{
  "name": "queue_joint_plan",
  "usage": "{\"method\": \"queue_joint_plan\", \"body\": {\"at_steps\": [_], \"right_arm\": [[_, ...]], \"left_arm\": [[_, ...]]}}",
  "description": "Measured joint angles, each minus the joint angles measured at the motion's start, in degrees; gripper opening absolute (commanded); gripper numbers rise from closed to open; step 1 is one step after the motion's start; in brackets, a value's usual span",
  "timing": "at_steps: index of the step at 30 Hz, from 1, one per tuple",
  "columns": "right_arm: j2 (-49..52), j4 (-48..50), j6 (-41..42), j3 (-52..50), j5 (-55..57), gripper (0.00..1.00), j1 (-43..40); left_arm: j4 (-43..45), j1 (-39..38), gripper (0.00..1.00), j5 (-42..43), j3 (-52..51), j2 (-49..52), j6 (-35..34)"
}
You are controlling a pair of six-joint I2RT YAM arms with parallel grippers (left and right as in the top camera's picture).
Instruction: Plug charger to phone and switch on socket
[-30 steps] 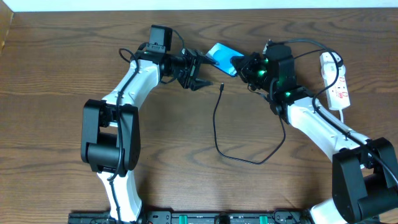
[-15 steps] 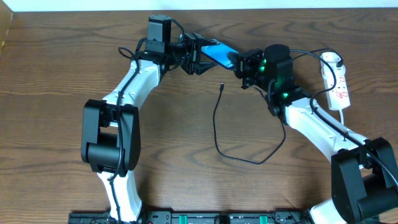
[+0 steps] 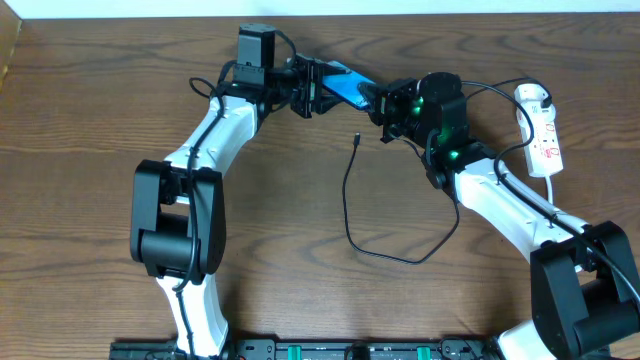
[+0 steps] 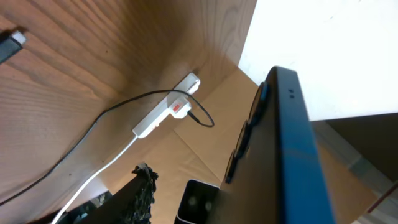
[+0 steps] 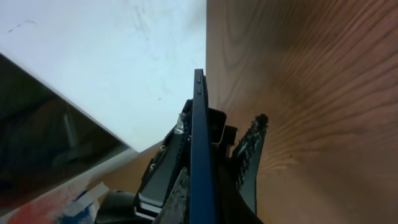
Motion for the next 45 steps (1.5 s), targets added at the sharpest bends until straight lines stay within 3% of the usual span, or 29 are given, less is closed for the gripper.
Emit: {"method": "queue_joint_plan", "body": {"at_steps": [12, 21, 26, 39, 42, 45], "right_arm": [[0.0, -2.8, 0.4, 0.0, -1.8, 0.01, 0.0], [0.0, -2.0, 3.0, 1.0, -1.0, 0.01, -0.7], [0.0, -1.4, 3.3, 1.0, -1.1, 0.01, -0.7], [-0.3, -0.5, 4.6, 1.1, -1.0, 0.01, -0.7], [-0.3, -0.3, 4.7, 1.2, -0.8, 0.01, -0.7], [-0.4, -0.5, 5.1, 1.4, -0.7, 0.07, -0.7]], "left_arm": [[0.5, 0.0, 0.37, -2.9, 0.0, 0.0, -0.3], [11.9, 0.0, 0.37, -2.0, -0.4, 0.0, -0.3], [12.7, 0.0, 0.35, -0.9, -0.4, 0.0, -0.9], [13.4, 0.1, 0.19, 0.9, -0.5, 0.0, -2.6], [13.4, 0.2, 0.07, 1.0, -0.5, 0.0, -2.7], [14.0, 0.1, 0.07, 1.4, -0.9, 0.0, -1.4]]}}
